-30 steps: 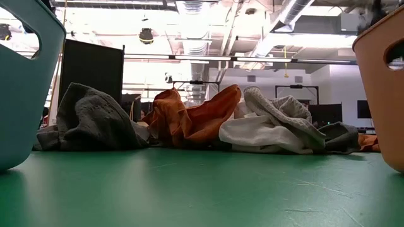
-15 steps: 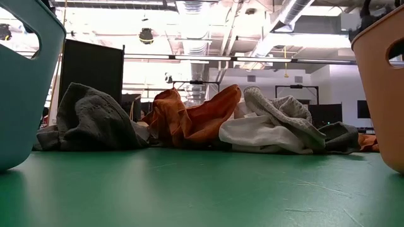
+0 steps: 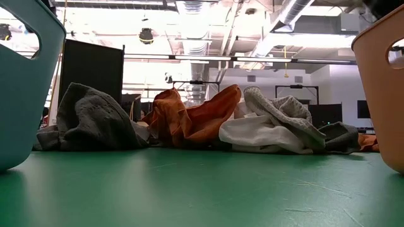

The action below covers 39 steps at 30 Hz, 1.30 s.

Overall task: Sort towels by color in basket
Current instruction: Put the white checkered towel into the orange bin, then put the bottom light gray towel into the orange bin

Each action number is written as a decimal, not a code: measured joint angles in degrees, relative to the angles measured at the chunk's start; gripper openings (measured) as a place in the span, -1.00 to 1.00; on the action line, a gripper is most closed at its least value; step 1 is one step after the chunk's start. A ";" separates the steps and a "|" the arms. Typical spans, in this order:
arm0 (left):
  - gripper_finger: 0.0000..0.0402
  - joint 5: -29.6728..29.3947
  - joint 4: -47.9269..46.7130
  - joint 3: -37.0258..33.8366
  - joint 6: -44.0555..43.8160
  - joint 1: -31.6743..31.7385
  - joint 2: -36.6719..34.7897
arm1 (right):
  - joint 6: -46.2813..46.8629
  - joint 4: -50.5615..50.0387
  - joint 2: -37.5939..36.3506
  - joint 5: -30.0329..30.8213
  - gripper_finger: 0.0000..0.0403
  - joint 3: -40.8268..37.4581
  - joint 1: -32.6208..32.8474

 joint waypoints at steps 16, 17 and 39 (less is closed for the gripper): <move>-0.45 -0.59 2.83 0.00 -2.53 0.02 0.44 | -32.87 -4.16 4.27 23.45 0.36 0.00 -27.58; -0.45 -0.60 3.08 0.00 -2.88 0.01 0.44 | -36.53 -1.71 5.46 23.45 0.36 0.00 -29.59; -0.45 0.24 3.95 0.00 -5.60 0.00 0.35 | -56.72 6.57 6.13 5.42 -0.90 0.04 -41.96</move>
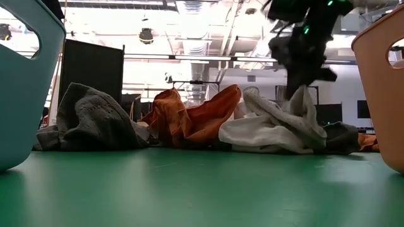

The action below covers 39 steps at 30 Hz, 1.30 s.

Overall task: Sort towels by color in basket
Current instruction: Put the bottom light gray towel into the orange bin

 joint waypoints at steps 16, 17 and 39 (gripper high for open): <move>-0.45 -0.04 -0.15 0.00 5.28 0.02 -0.01 | 11.26 13.70 -22.41 -0.83 -0.90 4.64 27.36; -0.45 -0.04 -0.15 0.00 5.50 0.00 0.00 | 13.53 13.95 -22.26 -1.15 -0.90 4.64 30.00; -0.45 -0.39 -3.10 0.00 8.00 0.02 0.00 | 76.48 -1.27 -16.80 -17.22 -0.89 4.56 67.20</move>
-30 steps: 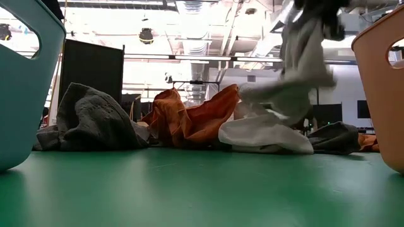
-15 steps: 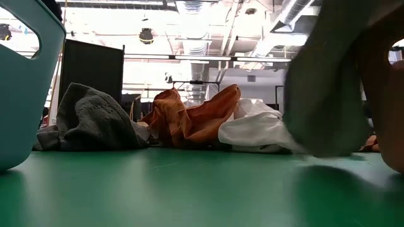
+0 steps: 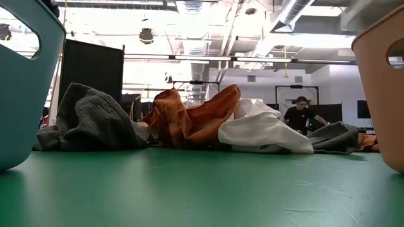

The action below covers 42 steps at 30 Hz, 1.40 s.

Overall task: Sort towels by color in basket
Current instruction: Put the bottom light gray towel into the orange bin

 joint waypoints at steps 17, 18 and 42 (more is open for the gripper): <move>-0.45 0.18 0.35 0.00 -0.98 0.00 -0.02 | -14.68 -4.15 15.49 6.83 -0.81 -0.01 -16.81; -0.45 0.20 0.35 0.00 -1.03 0.00 -0.01 | -15.74 -4.14 17.07 6.85 -0.80 -0.01 -17.91; -0.45 -0.07 0.31 0.00 -1.66 0.00 -0.02 | -27.65 3.32 36.13 7.47 0.32 -0.01 -24.83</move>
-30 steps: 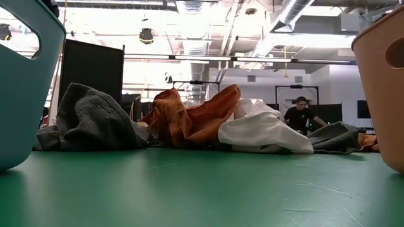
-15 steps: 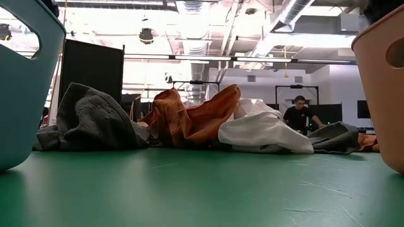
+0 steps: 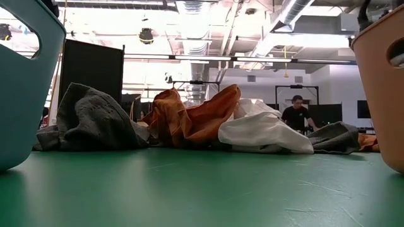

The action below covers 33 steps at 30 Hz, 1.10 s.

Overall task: Sort towels by color in basket
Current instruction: Put the bottom light gray towel into the orange bin

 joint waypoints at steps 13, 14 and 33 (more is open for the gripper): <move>-0.45 -0.26 -0.02 0.00 1.20 -0.01 0.00 | 6.47 -6.92 -23.80 -1.05 0.47 -0.01 -0.27; -0.45 -0.58 -0.02 0.00 1.22 -0.01 0.00 | 6.48 -8.58 -25.32 -0.98 0.47 0.00 -0.51; -0.45 -1.29 0.13 0.00 0.39 -0.01 0.02 | -22.85 -15.02 -15.42 2.14 0.34 -0.05 -11.00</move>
